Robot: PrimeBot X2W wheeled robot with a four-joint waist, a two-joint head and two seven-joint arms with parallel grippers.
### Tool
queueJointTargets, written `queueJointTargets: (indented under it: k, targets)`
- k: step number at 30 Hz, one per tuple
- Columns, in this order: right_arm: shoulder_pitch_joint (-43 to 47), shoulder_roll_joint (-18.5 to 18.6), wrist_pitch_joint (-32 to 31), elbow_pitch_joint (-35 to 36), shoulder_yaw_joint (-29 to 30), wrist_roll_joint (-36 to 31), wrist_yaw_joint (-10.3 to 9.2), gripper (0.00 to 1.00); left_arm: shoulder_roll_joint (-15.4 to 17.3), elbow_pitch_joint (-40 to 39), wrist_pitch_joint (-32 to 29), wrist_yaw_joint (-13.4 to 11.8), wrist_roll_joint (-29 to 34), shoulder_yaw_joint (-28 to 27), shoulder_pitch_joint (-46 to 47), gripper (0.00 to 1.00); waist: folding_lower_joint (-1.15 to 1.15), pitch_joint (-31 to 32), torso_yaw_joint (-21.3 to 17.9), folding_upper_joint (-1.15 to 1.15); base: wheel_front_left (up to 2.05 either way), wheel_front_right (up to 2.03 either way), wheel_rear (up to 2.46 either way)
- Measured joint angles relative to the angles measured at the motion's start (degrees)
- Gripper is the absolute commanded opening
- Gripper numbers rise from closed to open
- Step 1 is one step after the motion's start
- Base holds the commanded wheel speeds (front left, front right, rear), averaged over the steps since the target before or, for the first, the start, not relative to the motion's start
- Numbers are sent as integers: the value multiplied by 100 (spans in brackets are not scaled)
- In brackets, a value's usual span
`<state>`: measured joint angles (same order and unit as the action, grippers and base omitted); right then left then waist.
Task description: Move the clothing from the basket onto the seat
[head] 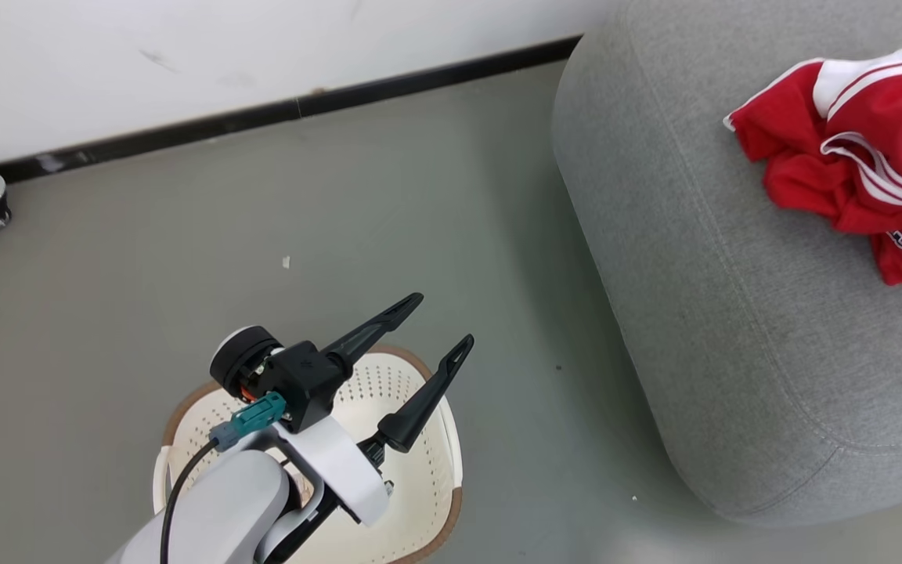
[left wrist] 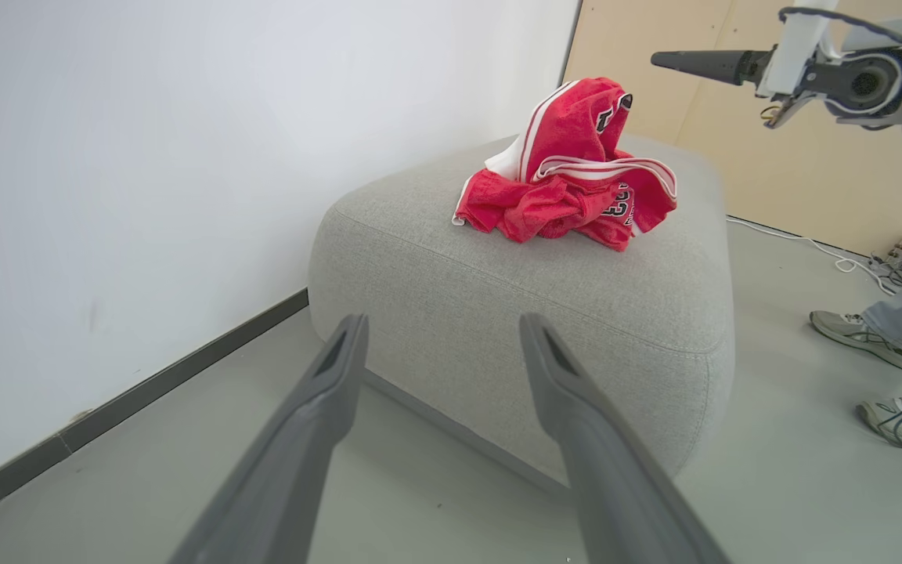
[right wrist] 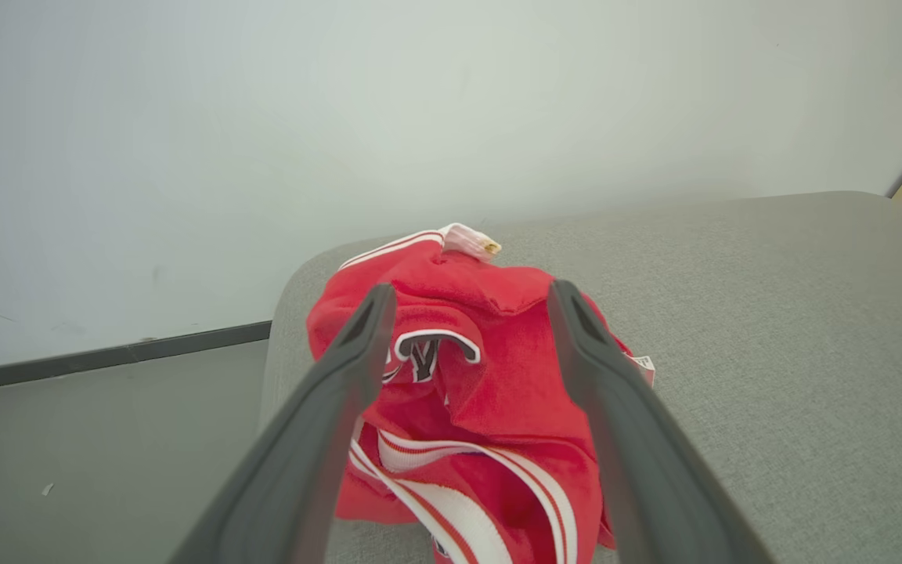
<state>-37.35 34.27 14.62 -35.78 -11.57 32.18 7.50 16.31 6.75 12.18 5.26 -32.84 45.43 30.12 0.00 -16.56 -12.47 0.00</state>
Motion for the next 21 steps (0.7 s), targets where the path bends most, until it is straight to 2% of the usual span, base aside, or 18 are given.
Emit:
queueJointTargets:
  k: [14, 21]
  targets:
    - [236, -181, 0, 535, -210, -159, 0, 100, -130, 160, 108, -8, -178, -111, -353, 100, 0, 620, 81, 0, 0, 0, 0]
    - [410, -222, 0, 784, -375, -255, 0, 100, -155, 244, 158, -92, -297, -235, -587, 100, 0, 981, 208, 0, 0, 0, 0]
